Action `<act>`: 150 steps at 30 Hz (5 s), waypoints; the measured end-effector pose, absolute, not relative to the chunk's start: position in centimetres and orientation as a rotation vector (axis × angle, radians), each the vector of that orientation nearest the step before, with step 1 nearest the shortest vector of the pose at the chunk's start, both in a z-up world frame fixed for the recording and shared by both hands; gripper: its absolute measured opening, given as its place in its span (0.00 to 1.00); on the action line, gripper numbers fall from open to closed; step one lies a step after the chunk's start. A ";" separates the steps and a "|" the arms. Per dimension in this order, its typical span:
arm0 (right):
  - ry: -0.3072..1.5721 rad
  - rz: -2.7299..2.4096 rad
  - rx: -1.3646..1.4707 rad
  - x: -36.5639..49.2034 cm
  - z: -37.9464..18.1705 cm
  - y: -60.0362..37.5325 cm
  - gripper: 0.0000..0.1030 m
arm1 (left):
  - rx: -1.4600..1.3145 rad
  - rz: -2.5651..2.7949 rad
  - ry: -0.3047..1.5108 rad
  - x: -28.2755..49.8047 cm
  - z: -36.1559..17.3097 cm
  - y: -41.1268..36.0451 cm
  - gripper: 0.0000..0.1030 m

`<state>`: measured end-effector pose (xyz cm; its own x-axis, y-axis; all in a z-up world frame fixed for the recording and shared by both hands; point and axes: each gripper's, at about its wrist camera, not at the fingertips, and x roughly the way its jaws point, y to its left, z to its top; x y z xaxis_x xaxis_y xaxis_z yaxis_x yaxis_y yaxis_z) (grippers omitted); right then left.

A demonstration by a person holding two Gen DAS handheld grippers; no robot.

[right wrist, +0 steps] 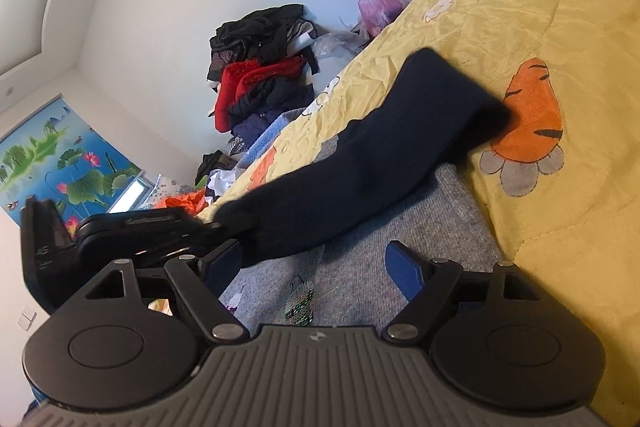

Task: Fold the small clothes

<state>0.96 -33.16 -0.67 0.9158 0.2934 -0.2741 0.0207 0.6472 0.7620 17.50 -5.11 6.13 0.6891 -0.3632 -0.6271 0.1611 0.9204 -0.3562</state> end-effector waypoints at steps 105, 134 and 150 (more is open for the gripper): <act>0.612 0.001 0.099 14.0 1.4 -26.4 1.00 | -0.407 -0.162 0.613 14.2 0.2 3.3 0.04; 0.954 0.329 0.739 20.9 2.7 -18.1 0.22 | -0.509 -0.192 0.581 13.9 0.0 4.4 0.04; 0.824 0.270 0.611 19.3 6.4 -27.2 0.16 | -0.608 -0.112 0.457 12.7 0.3 6.2 0.81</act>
